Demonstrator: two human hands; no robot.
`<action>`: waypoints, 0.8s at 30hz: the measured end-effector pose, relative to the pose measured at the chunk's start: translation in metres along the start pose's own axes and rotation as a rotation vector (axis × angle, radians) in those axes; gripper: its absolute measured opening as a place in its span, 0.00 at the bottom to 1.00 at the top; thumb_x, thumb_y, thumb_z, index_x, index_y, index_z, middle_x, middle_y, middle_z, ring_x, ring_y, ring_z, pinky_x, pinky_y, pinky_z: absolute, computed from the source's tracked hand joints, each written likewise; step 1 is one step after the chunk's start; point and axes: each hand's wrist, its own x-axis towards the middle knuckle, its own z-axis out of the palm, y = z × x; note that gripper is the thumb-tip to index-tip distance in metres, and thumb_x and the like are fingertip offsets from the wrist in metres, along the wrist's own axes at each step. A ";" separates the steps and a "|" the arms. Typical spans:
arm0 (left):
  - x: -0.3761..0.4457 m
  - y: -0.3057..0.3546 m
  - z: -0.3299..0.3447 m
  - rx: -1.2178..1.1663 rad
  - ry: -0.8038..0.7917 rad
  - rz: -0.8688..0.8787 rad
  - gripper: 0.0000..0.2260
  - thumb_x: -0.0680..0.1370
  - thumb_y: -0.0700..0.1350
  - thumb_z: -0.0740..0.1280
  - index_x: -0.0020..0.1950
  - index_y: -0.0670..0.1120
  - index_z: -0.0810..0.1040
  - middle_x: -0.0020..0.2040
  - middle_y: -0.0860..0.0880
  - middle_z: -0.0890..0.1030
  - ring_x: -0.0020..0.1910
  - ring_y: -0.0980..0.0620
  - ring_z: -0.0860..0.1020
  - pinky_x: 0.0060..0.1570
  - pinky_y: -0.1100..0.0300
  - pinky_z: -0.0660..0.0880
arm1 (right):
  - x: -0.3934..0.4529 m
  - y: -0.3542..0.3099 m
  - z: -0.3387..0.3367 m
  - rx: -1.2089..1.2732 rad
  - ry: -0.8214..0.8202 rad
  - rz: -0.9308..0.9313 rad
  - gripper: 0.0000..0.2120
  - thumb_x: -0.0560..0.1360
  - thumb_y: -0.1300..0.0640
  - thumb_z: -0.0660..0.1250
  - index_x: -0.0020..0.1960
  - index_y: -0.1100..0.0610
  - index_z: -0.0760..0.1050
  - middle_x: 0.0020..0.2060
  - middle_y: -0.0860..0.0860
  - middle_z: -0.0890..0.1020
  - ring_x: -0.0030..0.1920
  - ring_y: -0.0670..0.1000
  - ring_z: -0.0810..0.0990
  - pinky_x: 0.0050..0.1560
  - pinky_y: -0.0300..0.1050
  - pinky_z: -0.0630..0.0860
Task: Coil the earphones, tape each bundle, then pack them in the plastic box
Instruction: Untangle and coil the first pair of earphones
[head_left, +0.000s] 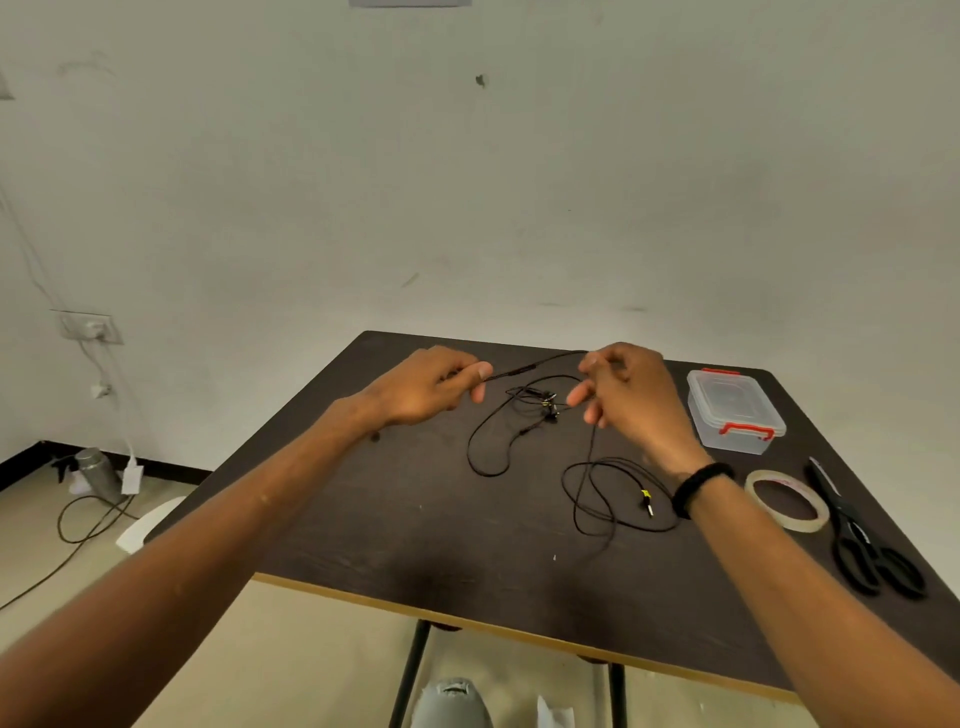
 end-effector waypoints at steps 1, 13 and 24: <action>-0.004 -0.007 0.003 -0.024 0.001 -0.031 0.20 0.86 0.58 0.57 0.42 0.49 0.80 0.29 0.54 0.72 0.28 0.58 0.69 0.32 0.67 0.68 | 0.002 0.004 -0.008 0.031 0.027 0.023 0.10 0.86 0.59 0.60 0.51 0.54 0.79 0.34 0.48 0.88 0.24 0.43 0.79 0.25 0.35 0.74; -0.002 -0.031 0.105 -0.179 -0.382 -0.419 0.15 0.86 0.52 0.62 0.51 0.44 0.83 0.37 0.51 0.85 0.33 0.56 0.81 0.37 0.61 0.79 | -0.024 0.096 -0.014 -0.133 -0.119 0.237 0.10 0.84 0.58 0.62 0.50 0.58 0.80 0.35 0.52 0.89 0.28 0.47 0.81 0.29 0.39 0.76; 0.075 -0.064 0.134 0.094 -0.081 -0.343 0.27 0.88 0.54 0.51 0.56 0.36 0.83 0.58 0.36 0.83 0.60 0.38 0.80 0.64 0.49 0.74 | -0.040 0.126 0.011 -0.355 -0.206 0.139 0.10 0.84 0.52 0.64 0.45 0.49 0.79 0.32 0.45 0.86 0.31 0.39 0.80 0.40 0.39 0.73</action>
